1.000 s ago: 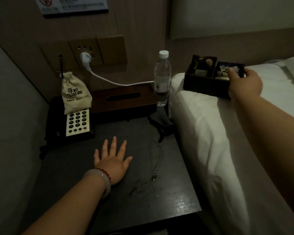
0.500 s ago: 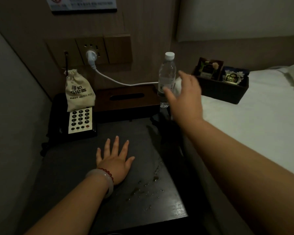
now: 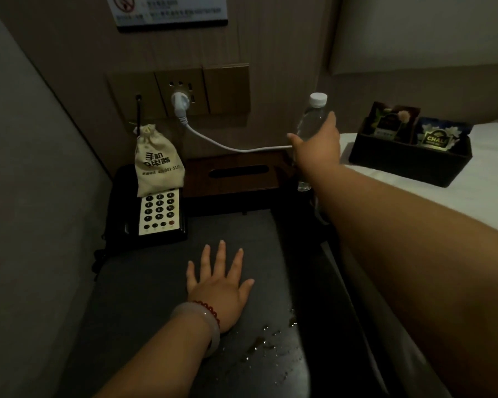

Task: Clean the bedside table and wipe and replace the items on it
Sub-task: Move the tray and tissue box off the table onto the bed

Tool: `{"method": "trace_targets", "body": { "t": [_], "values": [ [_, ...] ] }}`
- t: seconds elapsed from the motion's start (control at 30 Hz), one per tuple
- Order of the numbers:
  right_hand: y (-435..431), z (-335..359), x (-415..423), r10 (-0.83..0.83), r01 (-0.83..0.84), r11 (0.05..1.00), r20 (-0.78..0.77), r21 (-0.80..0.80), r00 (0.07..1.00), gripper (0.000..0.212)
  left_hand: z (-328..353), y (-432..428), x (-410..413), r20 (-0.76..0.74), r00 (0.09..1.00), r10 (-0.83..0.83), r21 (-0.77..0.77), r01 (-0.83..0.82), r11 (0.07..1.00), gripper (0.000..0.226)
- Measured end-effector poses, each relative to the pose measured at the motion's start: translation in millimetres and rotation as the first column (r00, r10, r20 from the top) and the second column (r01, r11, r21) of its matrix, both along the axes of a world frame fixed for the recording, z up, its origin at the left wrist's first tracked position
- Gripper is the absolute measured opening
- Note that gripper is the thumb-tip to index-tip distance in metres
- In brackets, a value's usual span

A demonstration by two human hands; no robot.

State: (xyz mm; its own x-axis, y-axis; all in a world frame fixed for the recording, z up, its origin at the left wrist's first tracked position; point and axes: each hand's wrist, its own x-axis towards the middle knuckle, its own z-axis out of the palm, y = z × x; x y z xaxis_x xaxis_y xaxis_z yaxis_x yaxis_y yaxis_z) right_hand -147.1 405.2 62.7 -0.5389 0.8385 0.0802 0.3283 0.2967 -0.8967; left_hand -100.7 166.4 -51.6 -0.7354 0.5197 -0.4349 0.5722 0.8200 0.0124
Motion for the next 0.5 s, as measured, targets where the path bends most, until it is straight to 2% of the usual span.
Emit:
{"method": "trace_targets", "body": {
  "t": [0.13,0.23,0.37,0.5],
  "values": [
    [5,0,-4,-0.047,0.045,0.999,0.099,0.023,0.994,0.084,-1,0,0,-0.001,1.0,-0.007,0.003,0.007,1.0,0.061],
    [8,3,0,-0.048,0.047,0.999,0.067,0.012,0.997,0.072,-1,0,0,0.003,1.0,-0.006,0.008,0.006,1.0,0.061],
    [2,-3,20,-0.072,0.077,0.996,-0.117,0.041,0.991,0.062,1,1,1,0.0,1.0,-0.002,0.002,0.002,1.0,0.06],
    [-13,0,50,-0.095,0.135,0.985,-0.327,0.103,0.94,0.063,5,3,1,0.021,1.0,0.011,-0.022,-0.01,1.0,0.061]
  ]
}}
